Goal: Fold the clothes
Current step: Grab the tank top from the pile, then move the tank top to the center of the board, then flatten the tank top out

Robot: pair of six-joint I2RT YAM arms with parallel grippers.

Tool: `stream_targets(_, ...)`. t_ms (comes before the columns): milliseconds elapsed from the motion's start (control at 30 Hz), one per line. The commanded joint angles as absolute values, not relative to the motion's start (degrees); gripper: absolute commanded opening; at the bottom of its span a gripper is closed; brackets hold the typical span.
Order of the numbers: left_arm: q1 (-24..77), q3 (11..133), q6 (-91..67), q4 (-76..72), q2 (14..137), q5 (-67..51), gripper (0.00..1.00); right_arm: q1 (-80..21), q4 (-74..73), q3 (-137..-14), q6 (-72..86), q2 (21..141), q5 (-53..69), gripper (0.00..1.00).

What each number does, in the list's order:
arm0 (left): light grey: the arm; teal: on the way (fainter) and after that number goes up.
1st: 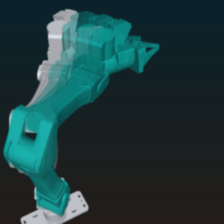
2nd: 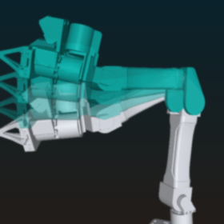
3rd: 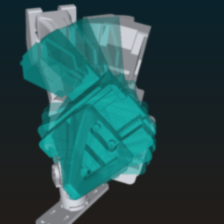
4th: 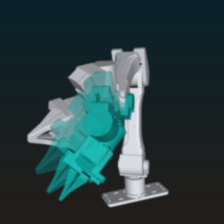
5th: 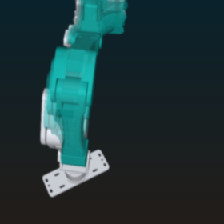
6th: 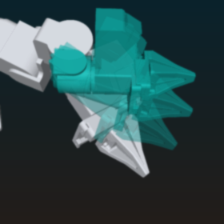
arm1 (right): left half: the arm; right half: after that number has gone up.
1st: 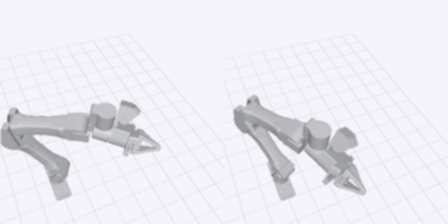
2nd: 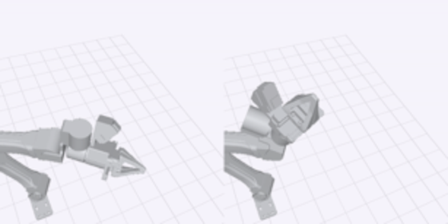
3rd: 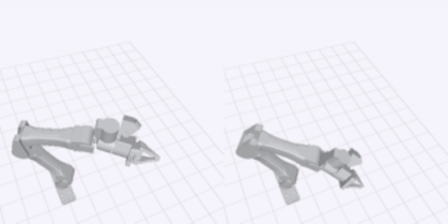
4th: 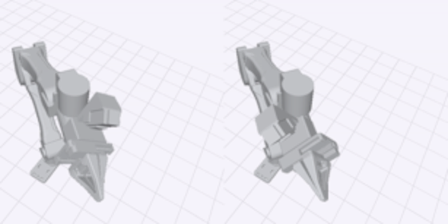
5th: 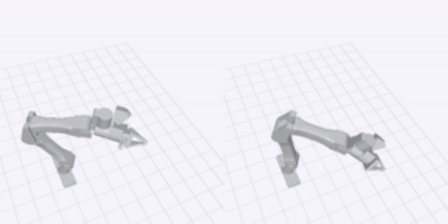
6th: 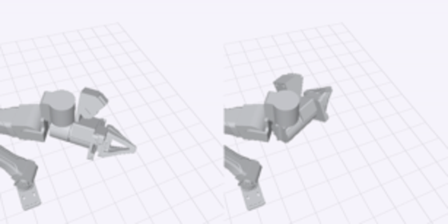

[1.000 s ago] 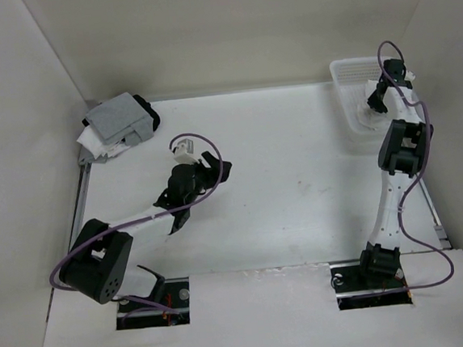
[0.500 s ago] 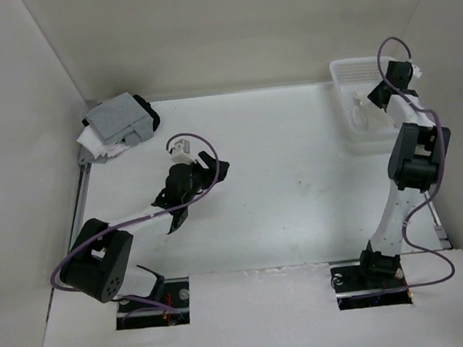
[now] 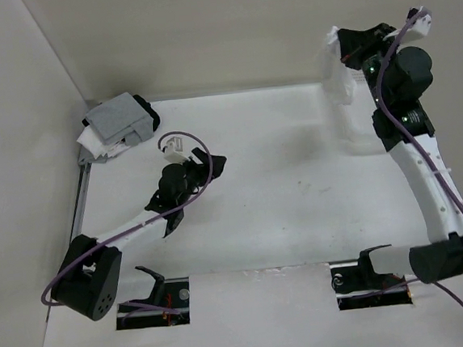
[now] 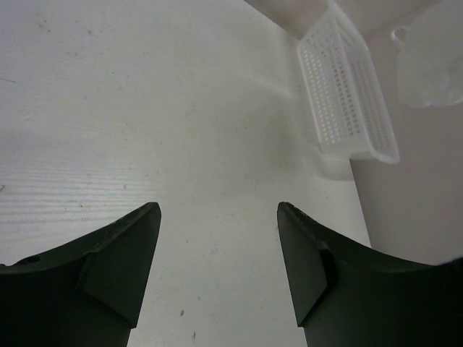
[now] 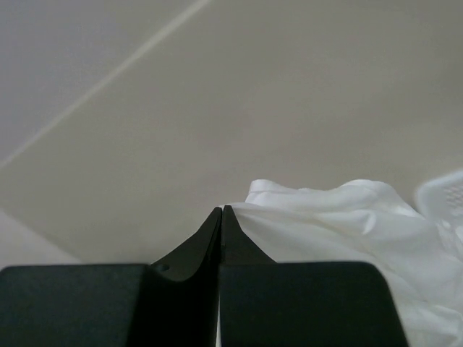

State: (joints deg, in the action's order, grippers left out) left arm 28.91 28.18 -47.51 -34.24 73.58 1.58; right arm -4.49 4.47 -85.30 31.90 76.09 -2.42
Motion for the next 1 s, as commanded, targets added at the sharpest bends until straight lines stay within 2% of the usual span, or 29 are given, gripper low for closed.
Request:
stream_targets(0, 27.82, 29.18, -48.78, -33.76, 69.44, 5.35, 0.64, -13.37, 7.47, -85.52, 30.85, 70.06, 2.63, 0.01)
stream_targets(100, 26.59, 28.22, -48.78, -31.56, 65.84, 8.78, 0.64, -20.41, 7.64, -83.77, 30.23, 67.24, 3.07, 0.02)
stream_targets(200, 24.31, 26.46, -48.69, -29.01, 61.1, 12.03, 0.65, -26.04, 9.48, -76.67, 32.24, 66.18, 2.38, 0.05)
stream_targets(367, 18.77, 23.12, -49.66, -25.06, 55.99, 11.25, 0.67, -28.87, 15.72, -61.63, 39.54, 72.49, 4.21, 0.1)
stream_targets(500, 13.5, 21.36, -50.1, -20.75, 54.67, 7.74, 0.68, -28.96, 16.61, -55.56, 42.01, 80.76, 6.07, 0.45)
stream_targets(600, 13.05, 21.97, -48.7, -18.47, 55.54, 5.45, 0.67, -28.96, 16.44, -51.7, 40.96, 81.56, 5.98, 0.54)
stream_targets(667, 14.8, 23.11, -46.68, -17.67, 56.51, 5.27, 0.63, -29.48, 16.0, -48.01, 40.78, 80.95, 5.19, 0.54)
stream_targets(700, 16.72, 23.9, -45.28, -17.49, 57.38, 5.53, 0.62, -29.57, 15.47, -45.47, 40.87, 80.25, 4.32, 0.51)
stream_targets(800, 22.96, 26.53, -40.45, -16.0, 60.81, 6.59, 0.52, -29.75, 12.58, -39.92, 41.13, 78.05, 2.29, 0.22)
stream_targets(867, 28.14, 28.73, -36.84, -14.07, 64.14, 8.34, 0.48, -31.15, 10.29, -38.07, 41.4, 77.43, 2.55, 0.12)
stream_targets(967, 36.67, 32.94, -31.57, -10.47, 69.42, 11.68, 0.47, -35.97, 7.74, -37.27, 40.26, 78.22, 2.29, 0.16)
